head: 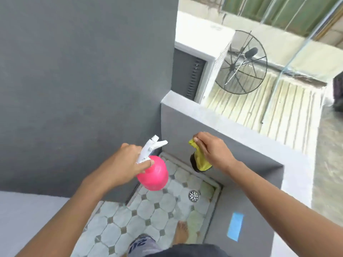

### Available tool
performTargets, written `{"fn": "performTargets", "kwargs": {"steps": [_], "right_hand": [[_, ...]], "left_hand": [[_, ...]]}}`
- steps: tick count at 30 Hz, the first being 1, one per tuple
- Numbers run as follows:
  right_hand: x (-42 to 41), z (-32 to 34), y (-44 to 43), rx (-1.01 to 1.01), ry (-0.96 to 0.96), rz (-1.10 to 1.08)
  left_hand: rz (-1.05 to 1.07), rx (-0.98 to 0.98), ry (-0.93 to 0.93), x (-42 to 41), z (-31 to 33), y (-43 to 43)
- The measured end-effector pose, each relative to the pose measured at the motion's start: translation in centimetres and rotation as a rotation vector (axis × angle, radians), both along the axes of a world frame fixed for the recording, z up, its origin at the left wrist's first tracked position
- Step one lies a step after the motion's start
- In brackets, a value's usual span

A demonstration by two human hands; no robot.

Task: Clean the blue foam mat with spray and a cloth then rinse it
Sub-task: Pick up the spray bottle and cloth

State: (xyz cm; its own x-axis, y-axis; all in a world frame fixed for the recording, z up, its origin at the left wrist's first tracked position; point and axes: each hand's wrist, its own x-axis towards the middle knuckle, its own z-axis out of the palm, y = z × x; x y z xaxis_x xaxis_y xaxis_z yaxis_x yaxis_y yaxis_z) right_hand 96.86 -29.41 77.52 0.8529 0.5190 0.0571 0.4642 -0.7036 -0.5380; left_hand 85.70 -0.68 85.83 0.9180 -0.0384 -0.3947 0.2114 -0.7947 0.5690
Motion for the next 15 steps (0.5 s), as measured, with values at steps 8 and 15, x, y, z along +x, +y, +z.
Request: {"fn": "performTargets", "kwargs": {"steps": [8,15], "right_hand": [[10.1,2.4,-8.6,-0.098,-0.025,-0.138],[18.1,1.0,-11.6,0.022,0.043,-0.199]], "left_hand": [[-0.106,-0.069,-0.144,15.2,4.6,-10.1],[-0.192,-0.006,-0.170,27.4,4.4,-14.1]]}}
